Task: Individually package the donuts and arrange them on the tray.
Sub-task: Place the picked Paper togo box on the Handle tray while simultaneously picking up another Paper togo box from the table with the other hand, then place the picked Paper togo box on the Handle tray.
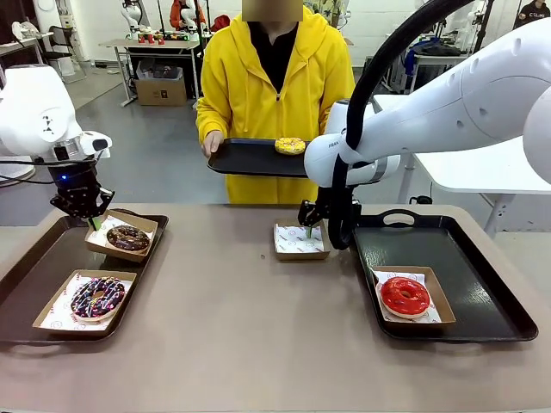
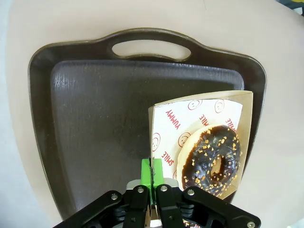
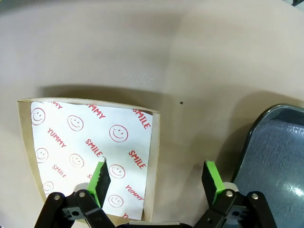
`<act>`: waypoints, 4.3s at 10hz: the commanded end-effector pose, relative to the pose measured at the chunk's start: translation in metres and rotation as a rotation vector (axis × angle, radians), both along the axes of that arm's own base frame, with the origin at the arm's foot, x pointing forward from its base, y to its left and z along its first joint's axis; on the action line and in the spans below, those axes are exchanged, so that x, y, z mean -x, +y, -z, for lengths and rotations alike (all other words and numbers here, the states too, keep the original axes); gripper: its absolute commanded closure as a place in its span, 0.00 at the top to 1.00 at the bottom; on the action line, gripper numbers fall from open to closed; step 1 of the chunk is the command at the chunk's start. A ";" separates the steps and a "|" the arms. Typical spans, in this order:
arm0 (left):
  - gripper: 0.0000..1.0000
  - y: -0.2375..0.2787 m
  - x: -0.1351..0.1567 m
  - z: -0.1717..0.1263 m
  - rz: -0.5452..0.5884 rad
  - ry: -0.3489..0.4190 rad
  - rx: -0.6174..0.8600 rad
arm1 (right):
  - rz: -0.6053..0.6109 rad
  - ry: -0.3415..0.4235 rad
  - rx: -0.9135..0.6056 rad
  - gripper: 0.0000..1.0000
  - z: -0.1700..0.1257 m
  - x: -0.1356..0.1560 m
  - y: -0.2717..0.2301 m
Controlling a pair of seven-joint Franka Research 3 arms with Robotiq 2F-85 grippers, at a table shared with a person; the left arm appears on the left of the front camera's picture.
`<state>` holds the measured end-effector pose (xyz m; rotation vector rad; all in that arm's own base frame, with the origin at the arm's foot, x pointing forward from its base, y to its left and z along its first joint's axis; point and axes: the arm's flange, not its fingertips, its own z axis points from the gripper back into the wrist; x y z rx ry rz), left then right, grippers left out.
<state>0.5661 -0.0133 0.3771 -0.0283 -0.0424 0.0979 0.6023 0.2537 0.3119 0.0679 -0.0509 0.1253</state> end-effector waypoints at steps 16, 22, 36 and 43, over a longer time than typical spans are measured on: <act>1.00 0.003 -0.007 0.003 0.107 -0.027 -0.023 | 0.034 -0.071 0.028 0.00 0.002 0.010 0.005; 1.00 0.089 0.065 -0.081 0.222 -0.136 0.641 | 0.111 -0.003 0.035 0.00 -0.092 0.008 0.029; 1.00 0.230 0.192 -0.050 -0.119 -0.164 1.206 | 0.242 0.022 -0.014 0.00 -0.150 -0.044 0.047; 1.00 0.230 0.192 -0.050 -0.119 -0.164 1.206 | 0.242 0.022 -0.014 0.00 -0.150 -0.044 0.047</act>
